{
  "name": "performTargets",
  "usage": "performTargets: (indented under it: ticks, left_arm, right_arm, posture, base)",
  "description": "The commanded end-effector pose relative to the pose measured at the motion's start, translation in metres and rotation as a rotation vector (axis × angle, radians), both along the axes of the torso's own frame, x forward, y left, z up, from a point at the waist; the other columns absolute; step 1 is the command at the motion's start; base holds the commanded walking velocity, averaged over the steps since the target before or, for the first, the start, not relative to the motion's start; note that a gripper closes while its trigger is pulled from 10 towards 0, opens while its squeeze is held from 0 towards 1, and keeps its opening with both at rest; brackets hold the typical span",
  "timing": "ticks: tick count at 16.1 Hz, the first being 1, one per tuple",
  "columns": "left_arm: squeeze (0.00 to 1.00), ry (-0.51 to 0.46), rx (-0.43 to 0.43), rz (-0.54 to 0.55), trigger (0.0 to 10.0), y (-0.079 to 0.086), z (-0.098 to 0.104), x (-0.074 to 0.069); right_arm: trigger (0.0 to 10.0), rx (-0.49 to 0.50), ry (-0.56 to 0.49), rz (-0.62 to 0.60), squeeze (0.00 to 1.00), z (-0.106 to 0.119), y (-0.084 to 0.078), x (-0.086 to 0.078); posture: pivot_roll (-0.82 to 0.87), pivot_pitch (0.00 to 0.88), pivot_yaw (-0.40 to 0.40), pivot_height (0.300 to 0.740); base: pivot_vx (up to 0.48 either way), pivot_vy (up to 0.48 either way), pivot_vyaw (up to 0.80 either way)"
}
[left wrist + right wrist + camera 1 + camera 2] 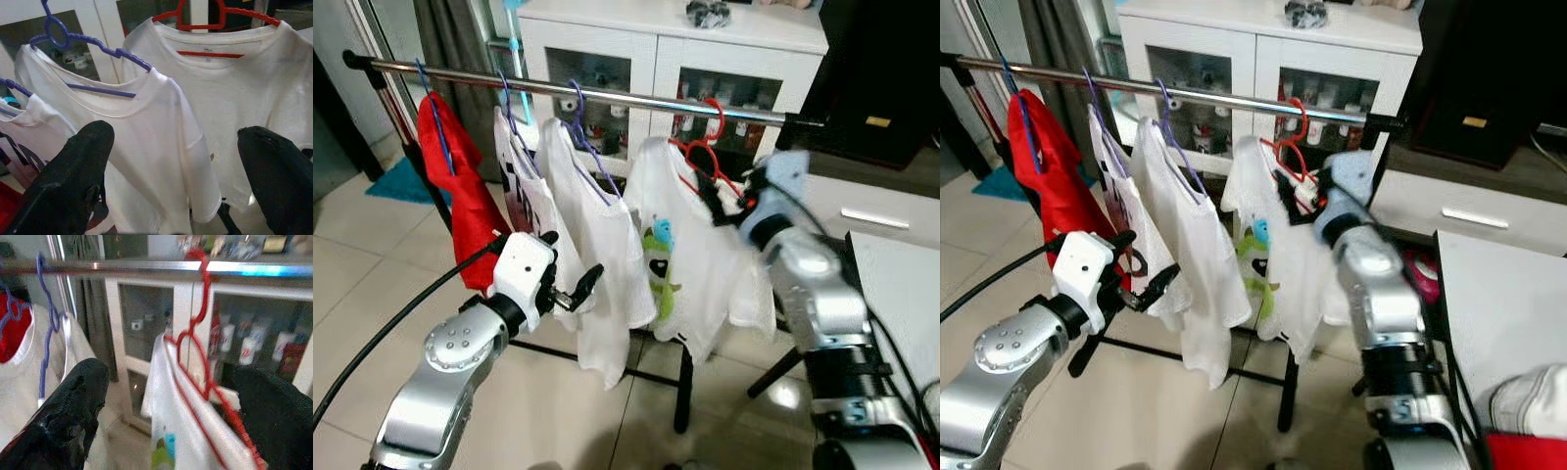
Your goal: Hang hanger
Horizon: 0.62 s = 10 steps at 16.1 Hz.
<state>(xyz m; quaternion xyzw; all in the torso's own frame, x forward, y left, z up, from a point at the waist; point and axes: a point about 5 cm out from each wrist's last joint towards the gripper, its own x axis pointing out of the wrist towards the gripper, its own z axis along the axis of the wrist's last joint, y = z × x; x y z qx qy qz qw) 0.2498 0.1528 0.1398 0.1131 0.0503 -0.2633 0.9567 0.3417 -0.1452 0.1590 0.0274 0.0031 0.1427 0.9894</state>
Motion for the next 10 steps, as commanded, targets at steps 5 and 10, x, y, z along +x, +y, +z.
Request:
performTargets:
  ticks: [5,10]
  left_arm:
    - [0.00,-0.026,-0.023,0.017,10.0,-0.002,0.006,0.003]
    - [0.00,-0.040,-0.046,0.097,10.0,0.007,0.005,-0.002]
  right_arm:
    - [10.0,0.086,-0.032,-0.092,0.00,0.005,-0.012,-0.014]
    - [10.0,0.220,-0.109,-0.082,0.00,0.008,-0.010,-0.069]
  posture:
    - [0.01,0.000,-0.021,0.740]
    - [0.00,0.000,-0.001,0.740]
  base:
    - [0.178,0.000,0.00]
    - [0.295,0.000,-0.32]
